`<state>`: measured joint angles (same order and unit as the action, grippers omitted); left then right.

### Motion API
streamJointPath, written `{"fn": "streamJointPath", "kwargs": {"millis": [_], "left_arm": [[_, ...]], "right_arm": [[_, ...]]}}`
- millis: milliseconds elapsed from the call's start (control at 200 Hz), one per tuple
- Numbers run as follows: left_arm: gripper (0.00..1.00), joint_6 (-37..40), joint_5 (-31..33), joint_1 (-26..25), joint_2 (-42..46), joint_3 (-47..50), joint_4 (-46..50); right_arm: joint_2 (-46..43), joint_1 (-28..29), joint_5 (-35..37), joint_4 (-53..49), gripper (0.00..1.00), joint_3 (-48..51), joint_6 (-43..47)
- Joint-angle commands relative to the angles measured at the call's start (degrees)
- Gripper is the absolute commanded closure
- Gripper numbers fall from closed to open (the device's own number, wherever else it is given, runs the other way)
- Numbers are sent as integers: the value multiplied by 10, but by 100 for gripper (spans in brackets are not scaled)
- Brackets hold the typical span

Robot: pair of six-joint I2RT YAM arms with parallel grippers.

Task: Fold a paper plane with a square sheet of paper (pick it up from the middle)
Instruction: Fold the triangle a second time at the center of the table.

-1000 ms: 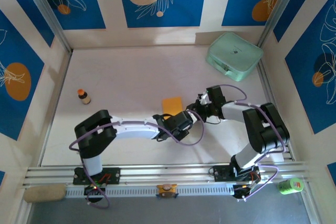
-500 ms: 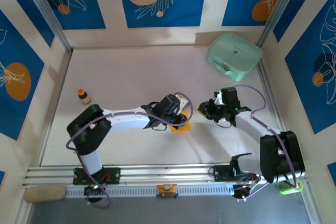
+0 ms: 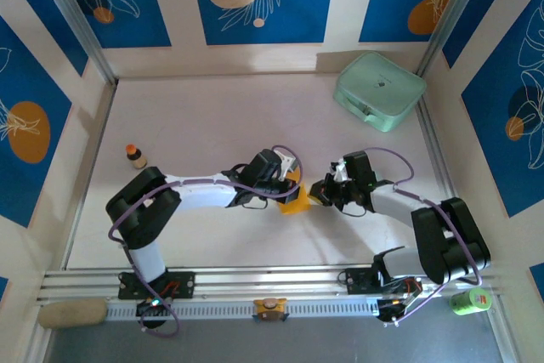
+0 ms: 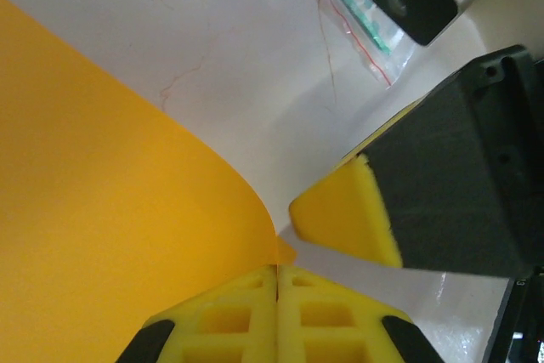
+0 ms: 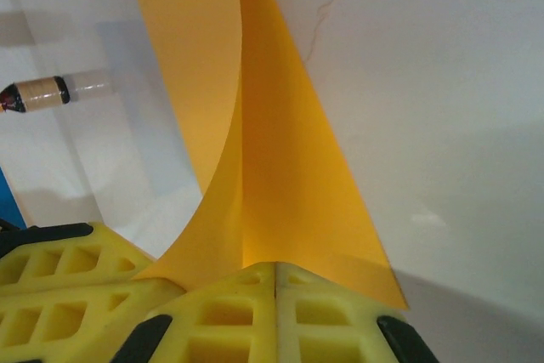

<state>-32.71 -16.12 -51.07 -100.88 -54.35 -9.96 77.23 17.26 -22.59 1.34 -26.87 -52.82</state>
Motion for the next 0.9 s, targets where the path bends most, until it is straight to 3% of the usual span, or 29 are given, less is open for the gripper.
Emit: {"fn": "streamJointPath", "kwargs": {"millis": [0,315,895], "left_arm": [[100,-6,-14,3,9,4,-11],[100,0,-10,3,10,1,3],[100,11,-31,35,-9,3,25]], "right_arm": [[15,3,-18,21,96,-1,-10],[87,22,-47,39,97,-31,-3],[152,29,29,-97,98,-78,84]]}}
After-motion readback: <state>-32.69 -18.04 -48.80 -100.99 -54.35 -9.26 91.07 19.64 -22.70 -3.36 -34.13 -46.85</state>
